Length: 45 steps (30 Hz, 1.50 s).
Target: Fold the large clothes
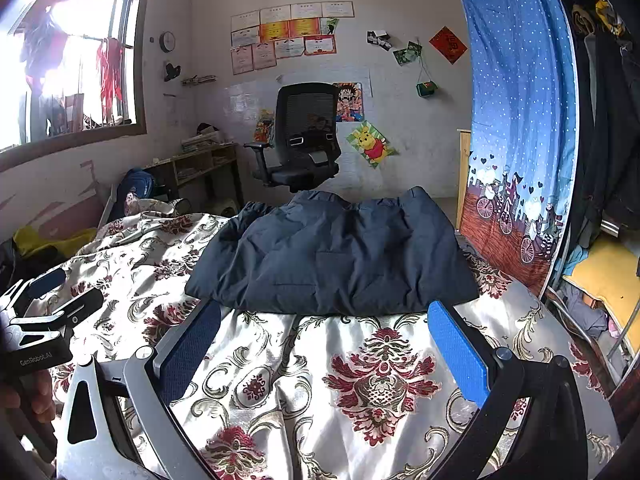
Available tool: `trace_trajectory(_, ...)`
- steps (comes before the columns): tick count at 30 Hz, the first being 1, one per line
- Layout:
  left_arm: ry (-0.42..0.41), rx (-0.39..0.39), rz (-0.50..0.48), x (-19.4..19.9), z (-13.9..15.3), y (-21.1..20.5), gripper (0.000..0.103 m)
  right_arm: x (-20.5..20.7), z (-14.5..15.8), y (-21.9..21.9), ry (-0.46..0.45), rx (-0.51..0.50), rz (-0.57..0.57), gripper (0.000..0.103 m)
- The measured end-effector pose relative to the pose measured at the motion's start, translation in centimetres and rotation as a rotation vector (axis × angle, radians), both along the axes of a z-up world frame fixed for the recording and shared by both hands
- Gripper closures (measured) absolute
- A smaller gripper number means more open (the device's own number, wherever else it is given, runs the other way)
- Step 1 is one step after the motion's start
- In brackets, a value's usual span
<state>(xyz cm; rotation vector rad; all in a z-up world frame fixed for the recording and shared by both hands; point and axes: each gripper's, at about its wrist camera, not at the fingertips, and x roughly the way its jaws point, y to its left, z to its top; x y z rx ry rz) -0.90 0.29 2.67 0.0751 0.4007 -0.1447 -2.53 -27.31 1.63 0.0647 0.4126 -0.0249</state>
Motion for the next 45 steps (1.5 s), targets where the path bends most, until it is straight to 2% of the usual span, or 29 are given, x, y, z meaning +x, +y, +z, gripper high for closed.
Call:
trace_trajectory(27, 0.001, -0.001, 0.0, 0.04, 0.07, -0.04, 0.0, 0.02, 0.0, -0.04, 0.0, 0.002, -0.002, 0.001)
trace_trajectory(38, 0.026, -0.03, -0.029, -0.39, -0.34, 0.17, 0.0, -0.09, -0.03, 0.11, 0.002, 0.005, -0.005, 0.001)
trace_trajectory(45, 0.031, -0.016, -0.038, -0.38, -0.34, 0.29, 0.0, -0.1, -0.07, 0.16, 0.002, 0.003, -0.003, 0.001)
